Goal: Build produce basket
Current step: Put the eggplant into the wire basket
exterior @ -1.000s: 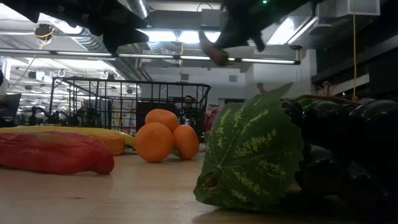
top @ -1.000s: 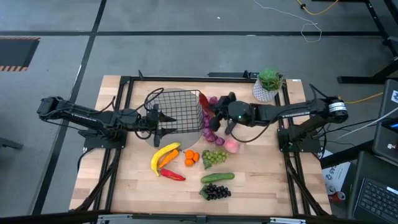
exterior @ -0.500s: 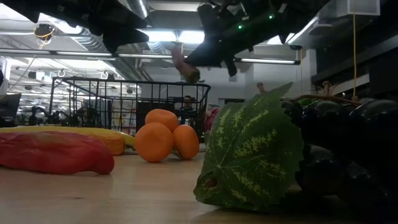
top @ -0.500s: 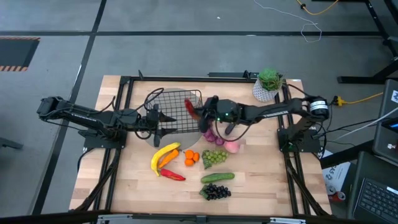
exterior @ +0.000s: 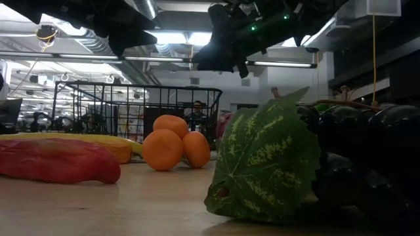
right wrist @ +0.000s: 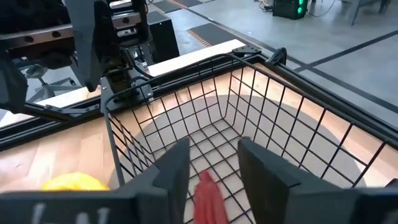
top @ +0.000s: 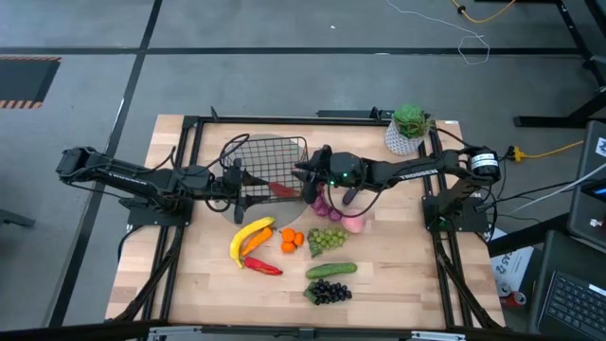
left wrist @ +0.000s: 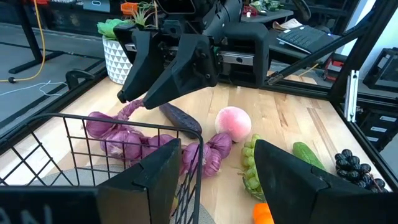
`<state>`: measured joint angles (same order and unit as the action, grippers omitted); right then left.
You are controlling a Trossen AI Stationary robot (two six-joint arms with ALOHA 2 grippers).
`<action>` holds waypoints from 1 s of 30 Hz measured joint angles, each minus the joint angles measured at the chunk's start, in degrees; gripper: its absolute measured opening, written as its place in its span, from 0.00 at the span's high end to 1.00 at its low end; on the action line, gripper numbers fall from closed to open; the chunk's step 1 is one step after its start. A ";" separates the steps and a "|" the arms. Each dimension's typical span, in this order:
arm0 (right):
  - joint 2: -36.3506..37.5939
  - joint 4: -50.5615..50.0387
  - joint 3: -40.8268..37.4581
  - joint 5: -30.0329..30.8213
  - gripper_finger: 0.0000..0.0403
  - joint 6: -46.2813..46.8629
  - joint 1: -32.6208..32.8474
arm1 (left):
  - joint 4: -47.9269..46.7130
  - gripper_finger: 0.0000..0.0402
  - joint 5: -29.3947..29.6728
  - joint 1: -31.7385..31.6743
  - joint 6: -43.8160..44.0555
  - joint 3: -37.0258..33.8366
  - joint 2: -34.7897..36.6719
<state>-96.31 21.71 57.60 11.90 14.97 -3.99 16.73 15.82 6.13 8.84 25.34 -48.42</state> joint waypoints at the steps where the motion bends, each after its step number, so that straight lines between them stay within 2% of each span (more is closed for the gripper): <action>1: 0.00 -0.02 0.00 0.00 0.64 0.24 0.00 | 0.00 0.50 0.02 0.00 0.00 0.00 0.00; 10: 0.75 1.02 0.00 -0.07 0.59 1.22 -0.01 | -0.02 0.50 0.00 0.00 0.17 0.00 0.00; 16: 5.06 -2.57 0.07 0.03 0.58 -1.38 -1.49 | -0.11 0.50 0.00 0.02 0.58 0.00 0.00; 18: 7.03 -6.61 0.07 0.03 0.58 -1.53 -1.88 | -0.27 0.50 -0.01 0.02 1.59 0.00 0.01; 23: 12.96 -25.93 0.09 0.30 0.58 3.47 -2.75 | -0.72 0.50 -0.04 0.07 1.73 0.00 0.02; 30: 19.30 -50.45 0.07 8.72 0.58 13.48 -2.77 | -0.85 0.50 -0.02 0.07 1.64 0.00 0.01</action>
<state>-77.01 -28.74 57.67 20.63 28.46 -6.76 15.88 15.79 6.20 10.48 25.34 -48.42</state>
